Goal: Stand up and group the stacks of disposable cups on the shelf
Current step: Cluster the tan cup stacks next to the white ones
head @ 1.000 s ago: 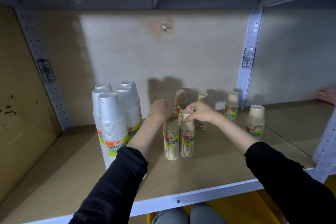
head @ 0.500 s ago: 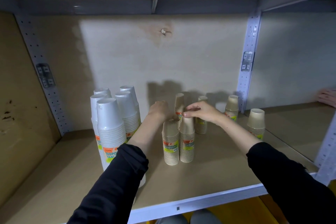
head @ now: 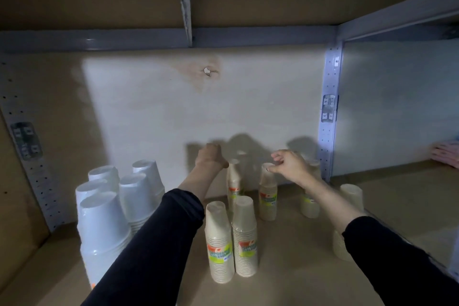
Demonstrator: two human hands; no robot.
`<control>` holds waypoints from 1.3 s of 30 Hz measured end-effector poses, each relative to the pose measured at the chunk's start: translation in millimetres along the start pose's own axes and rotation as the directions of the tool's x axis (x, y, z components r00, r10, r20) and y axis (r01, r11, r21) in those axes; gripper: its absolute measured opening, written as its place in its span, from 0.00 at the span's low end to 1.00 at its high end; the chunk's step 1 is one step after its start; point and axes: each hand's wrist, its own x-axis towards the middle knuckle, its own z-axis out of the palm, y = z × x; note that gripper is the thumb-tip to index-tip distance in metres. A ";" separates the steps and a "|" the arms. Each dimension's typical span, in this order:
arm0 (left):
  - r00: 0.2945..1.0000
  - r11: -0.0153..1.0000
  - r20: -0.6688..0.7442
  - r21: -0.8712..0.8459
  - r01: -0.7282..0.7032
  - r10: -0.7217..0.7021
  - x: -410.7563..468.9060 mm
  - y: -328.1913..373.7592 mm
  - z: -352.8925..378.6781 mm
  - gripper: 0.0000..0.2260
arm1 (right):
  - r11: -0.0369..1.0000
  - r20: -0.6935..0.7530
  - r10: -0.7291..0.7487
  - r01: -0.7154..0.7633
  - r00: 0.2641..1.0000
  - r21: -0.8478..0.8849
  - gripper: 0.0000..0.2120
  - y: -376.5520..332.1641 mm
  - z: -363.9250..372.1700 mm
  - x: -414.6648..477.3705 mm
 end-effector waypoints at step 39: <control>0.962 0.966 0.102 -0.070 -0.248 0.254 -36.9 74.1 24.7 0.18 | 0.984 0.097 0.135 -0.123 0.986 -0.127 0.11 -3.0 -39.5 -44.9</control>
